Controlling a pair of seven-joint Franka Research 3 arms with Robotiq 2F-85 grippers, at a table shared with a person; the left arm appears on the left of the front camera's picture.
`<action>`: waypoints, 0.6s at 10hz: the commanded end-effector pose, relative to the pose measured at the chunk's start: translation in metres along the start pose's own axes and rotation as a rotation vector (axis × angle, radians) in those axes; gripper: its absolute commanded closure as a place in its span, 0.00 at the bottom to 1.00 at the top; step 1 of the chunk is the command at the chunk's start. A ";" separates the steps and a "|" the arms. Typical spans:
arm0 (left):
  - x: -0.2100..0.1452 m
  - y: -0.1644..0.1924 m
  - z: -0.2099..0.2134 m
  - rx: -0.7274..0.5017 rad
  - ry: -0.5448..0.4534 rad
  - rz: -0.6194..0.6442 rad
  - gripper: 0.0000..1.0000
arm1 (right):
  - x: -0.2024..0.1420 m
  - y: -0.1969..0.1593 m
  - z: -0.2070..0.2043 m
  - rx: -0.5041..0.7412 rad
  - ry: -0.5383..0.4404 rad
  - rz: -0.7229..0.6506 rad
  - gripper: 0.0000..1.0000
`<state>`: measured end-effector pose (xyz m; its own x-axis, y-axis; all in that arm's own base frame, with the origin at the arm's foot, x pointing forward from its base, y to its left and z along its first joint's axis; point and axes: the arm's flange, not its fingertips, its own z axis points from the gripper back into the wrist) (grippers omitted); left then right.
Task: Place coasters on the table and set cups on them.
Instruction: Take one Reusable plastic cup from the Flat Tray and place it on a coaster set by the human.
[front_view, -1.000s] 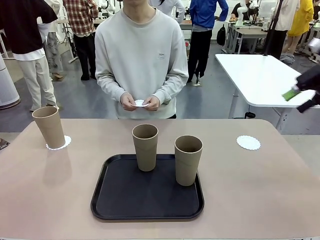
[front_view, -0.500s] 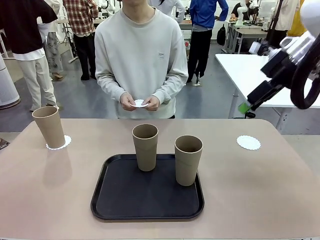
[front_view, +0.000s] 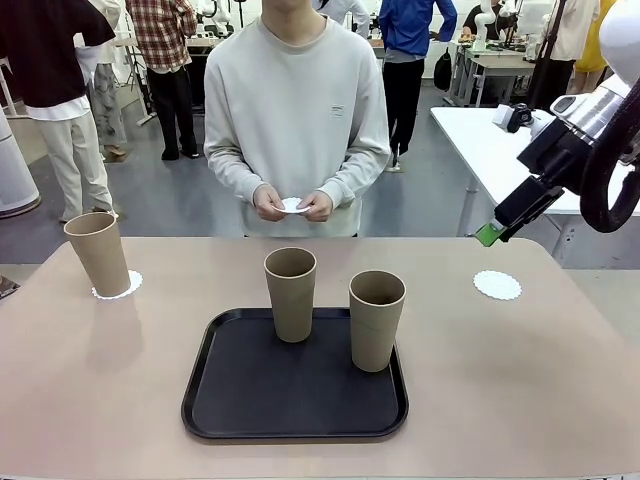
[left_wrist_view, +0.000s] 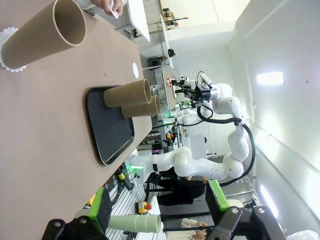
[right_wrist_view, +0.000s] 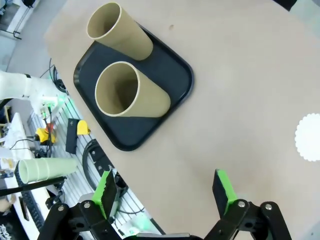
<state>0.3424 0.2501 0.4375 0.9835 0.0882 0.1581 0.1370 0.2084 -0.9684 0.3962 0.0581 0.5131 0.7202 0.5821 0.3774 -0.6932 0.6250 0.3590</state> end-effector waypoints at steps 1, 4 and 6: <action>-0.001 -0.002 0.001 -0.006 -0.006 0.005 0.00 | -0.001 0.000 -0.001 0.006 0.005 -0.003 0.00; -0.001 -0.002 0.001 -0.006 -0.006 0.005 0.00 | -0.052 0.017 -0.021 0.007 -0.131 0.750 0.00; -0.001 -0.002 0.001 -0.006 -0.006 0.005 0.00 | -0.064 -0.011 -0.042 0.110 -0.283 0.854 0.00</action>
<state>0.3424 0.2502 0.4373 0.9835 0.0886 0.1577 0.1366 0.2083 -0.9685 0.3474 0.0492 0.4758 0.0577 0.8058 0.5894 -0.9931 0.1069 -0.0488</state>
